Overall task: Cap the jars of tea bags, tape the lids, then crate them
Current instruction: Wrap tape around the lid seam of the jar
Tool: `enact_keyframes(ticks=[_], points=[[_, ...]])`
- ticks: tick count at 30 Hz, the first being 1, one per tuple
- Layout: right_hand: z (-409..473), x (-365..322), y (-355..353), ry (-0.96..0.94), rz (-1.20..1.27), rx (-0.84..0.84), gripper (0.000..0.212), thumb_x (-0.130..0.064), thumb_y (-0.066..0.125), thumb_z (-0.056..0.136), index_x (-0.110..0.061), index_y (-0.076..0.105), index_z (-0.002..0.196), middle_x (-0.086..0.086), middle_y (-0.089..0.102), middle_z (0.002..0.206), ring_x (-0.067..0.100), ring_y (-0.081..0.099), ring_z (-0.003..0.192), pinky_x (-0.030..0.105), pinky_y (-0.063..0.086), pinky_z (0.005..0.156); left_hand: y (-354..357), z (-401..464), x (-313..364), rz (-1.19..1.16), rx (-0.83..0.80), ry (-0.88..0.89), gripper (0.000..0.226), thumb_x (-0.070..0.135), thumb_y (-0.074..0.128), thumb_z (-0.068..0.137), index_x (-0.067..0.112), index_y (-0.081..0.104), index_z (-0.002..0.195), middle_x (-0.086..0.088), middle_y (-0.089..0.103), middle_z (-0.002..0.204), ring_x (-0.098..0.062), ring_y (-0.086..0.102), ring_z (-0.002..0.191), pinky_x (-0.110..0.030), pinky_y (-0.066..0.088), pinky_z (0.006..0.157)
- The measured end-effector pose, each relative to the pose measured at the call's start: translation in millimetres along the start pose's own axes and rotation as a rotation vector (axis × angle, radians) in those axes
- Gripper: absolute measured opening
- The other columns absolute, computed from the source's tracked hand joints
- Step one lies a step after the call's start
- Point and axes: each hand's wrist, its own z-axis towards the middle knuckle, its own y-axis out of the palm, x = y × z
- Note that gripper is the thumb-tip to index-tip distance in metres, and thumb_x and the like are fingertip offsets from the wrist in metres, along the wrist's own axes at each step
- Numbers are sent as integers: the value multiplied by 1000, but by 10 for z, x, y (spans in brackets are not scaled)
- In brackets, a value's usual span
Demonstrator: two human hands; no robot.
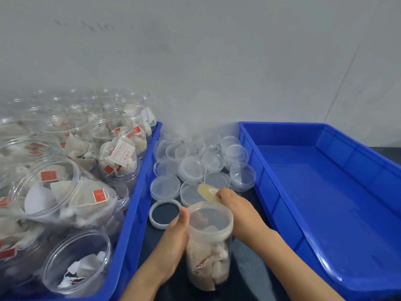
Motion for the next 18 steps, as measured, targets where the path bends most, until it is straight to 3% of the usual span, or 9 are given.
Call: enact_keyframes(ticks=[3, 6, 12, 14, 16, 18], points=[[-68, -52, 64, 0, -16, 10, 19, -22, 45, 94, -11, 45, 109, 3, 52, 108, 27, 53, 92, 32, 29, 66, 26, 105, -72, -15, 173, -36, 73, 63, 27, 81, 10, 66, 111, -8, 74, 98, -17, 70, 94, -26, 54, 75], [-112, -108, 109, 19, -27, 40, 16, -17, 42, 94, -10, 44, 108, 4, 51, 109, 28, 52, 91, 34, 31, 66, 40, 185, -65, -117, 366, 17, 62, 56, 30, 84, 10, 66, 104, -11, 74, 86, -17, 70, 78, -23, 54, 61], [-155, -114, 127, 34, -135, 49, 20, -8, 44, 91, -11, 45, 110, 5, 52, 110, 26, 53, 92, 34, 40, 71, -60, 252, -282, 237, 755, 129, 36, 44, 38, 96, 15, 57, 86, -2, 63, 81, -23, 59, 79, -32, 41, 66], [-162, -129, 142, 53, -102, 66, 17, -8, 44, 90, -11, 45, 107, 6, 52, 108, 27, 54, 90, 33, 35, 67, -65, 230, -319, 360, 935, 231, 24, 35, 48, 96, 15, 54, 84, 4, 62, 75, -22, 59, 75, -33, 39, 64], [-174, -136, 170, 62, -99, 87, 18, -8, 44, 91, -11, 45, 108, 6, 52, 108, 26, 54, 90, 31, 30, 66, -6, 188, -301, 384, 1078, 322, 16, 28, 52, 96, 18, 54, 84, 10, 62, 70, -18, 60, 69, -34, 41, 67], [-185, -135, 186, 90, -124, 105, 20, -8, 44, 91, -12, 44, 111, 5, 53, 108, 24, 54, 90, 29, 29, 66, 87, 136, -292, 320, 1096, 379, 20, 30, 45, 99, 27, 56, 83, 13, 64, 71, -14, 63, 70, -35, 48, 68]])
